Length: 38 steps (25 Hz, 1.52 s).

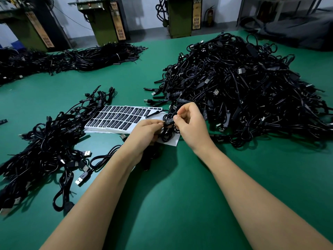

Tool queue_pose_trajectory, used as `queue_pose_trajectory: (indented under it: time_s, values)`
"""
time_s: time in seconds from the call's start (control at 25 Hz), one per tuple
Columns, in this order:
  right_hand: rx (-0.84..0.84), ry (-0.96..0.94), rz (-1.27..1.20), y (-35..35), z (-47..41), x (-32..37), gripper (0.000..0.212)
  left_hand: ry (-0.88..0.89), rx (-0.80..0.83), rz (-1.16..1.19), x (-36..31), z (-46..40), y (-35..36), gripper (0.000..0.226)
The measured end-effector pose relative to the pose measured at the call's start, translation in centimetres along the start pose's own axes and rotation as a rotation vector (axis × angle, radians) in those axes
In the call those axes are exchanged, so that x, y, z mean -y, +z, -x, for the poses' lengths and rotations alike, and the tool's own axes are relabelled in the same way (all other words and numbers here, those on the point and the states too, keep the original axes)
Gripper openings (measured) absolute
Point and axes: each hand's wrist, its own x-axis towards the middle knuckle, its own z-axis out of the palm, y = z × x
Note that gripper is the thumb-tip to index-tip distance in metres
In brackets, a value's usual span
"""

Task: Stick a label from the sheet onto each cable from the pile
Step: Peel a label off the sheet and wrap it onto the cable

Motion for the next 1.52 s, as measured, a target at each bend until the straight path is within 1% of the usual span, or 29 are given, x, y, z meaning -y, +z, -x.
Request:
queue_pose_trajectory:
  time_s: [0.2,0.56,0.68,0.76,0.88,1.04,1.24,1.52]
  values:
    - [0.016,0.005,0.024,-0.09,-0.04,0.06,0.024,-0.019,-0.061,-0.03,0.07,-0.1,0.06,0.023]
    - [0.015,-0.013,0.067,-0.07,-0.09,-0.03,0.024,-0.02,-0.068,-0.032,-0.11,0.16,0.32,0.025]
    - [0.02,-0.019,0.082,-0.1,-0.09,-0.11,0.022,0.021,-0.052,-0.056,-0.04,0.34,0.39,0.031]
    - [0.02,-0.027,0.086,-0.1,-0.09,-0.15,0.018,0.071,-0.042,-0.131,0.14,0.31,0.45,0.035]
    - [0.011,-0.033,0.088,-0.07,-0.09,-0.2,0.015,0.117,-0.066,-0.185,0.53,0.04,0.53,0.031]
    - [0.012,-0.031,0.091,-0.11,-0.08,-0.17,0.015,0.129,-0.091,-0.194,0.86,-0.22,0.47,0.035]
    - [0.004,-0.014,0.071,-0.15,0.01,-0.14,0.015,0.121,-0.086,-0.179,0.64,-0.07,0.61,0.029]
    - [0.015,-0.006,0.081,-0.24,0.08,-0.1,0.013,0.104,-0.094,-0.166,0.69,-0.16,0.6,0.03]
